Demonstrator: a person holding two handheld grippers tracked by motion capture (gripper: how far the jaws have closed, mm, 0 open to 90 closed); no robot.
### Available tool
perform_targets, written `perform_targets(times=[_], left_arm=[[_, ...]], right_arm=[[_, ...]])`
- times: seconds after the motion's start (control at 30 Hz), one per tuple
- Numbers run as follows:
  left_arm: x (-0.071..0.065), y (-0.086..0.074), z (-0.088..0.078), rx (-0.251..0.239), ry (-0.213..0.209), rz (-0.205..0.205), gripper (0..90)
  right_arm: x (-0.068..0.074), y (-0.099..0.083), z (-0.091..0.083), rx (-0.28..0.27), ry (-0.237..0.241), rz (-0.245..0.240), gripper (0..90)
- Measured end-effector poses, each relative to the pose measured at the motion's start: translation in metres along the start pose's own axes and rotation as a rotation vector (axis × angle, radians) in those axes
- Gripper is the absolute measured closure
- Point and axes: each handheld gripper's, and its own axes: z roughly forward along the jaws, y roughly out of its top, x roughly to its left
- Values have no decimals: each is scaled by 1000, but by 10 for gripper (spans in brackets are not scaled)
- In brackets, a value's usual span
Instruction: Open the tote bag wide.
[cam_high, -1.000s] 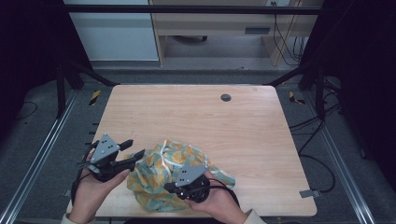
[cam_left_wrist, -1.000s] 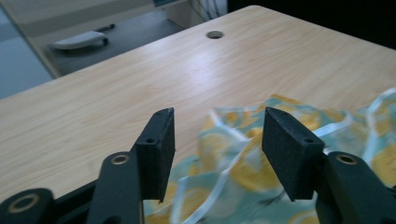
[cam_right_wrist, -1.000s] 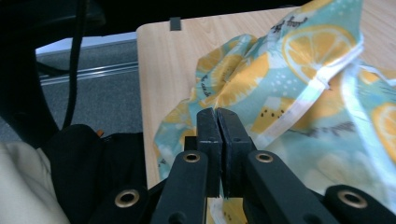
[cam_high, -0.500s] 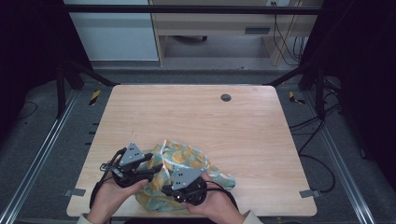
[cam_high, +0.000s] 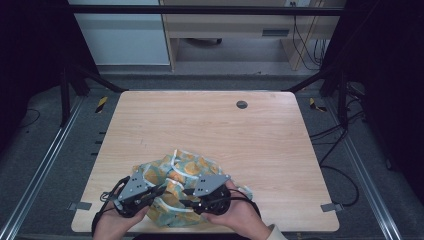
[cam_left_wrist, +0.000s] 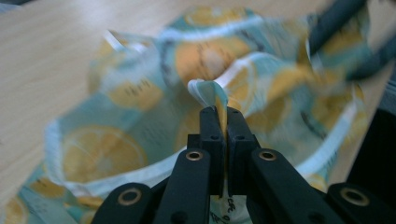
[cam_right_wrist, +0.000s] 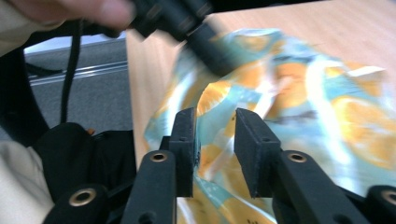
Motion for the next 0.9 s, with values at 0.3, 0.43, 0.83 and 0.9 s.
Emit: perform_targets(times=[0.3,0.43,0.83,0.9], left_arm=[[-7,-16,7,103,-73,88,898],[-7,-21,13,134,-65,82,894],[-10,-22,21,145,-11,83,891],[-9,-23,22,150,-7,82,891]], right_arm=[[-36,8,-30,-27,-99,33,602],[-51,0,-26,15,-124,54,560],[-44,-27,-10,141,-146,71,322],[-44,-30,-7,179,-142,63,360]])
